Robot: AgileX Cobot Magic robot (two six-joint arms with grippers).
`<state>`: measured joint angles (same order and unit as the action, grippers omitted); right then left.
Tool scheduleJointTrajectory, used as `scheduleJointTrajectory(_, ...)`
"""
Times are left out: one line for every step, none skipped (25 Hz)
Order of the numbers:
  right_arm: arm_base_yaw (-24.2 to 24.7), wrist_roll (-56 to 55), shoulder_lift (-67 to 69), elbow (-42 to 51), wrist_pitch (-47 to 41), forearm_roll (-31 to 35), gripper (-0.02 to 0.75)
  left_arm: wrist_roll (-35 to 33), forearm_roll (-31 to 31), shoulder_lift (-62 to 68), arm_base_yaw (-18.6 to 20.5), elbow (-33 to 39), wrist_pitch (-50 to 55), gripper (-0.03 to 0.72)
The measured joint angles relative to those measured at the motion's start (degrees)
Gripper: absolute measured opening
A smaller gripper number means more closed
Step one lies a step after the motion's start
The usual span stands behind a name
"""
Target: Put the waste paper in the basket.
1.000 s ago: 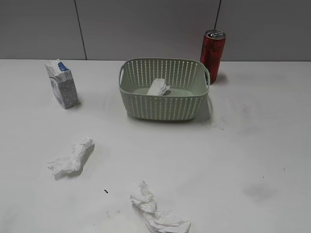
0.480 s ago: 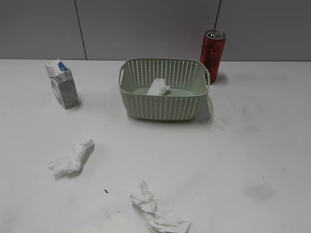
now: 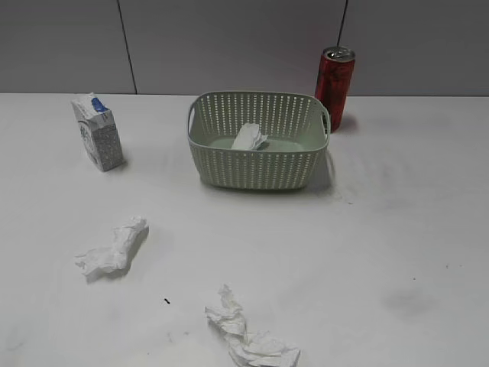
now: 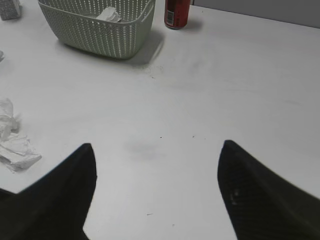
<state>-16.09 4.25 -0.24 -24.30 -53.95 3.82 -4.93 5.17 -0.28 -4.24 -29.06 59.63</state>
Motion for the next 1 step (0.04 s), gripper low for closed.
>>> scheduleJointTrajectory(0.0,0.0,0.0,0.0,0.0,0.0,0.571,0.0,0.0,0.0,0.0,0.0,0.0,0.575)
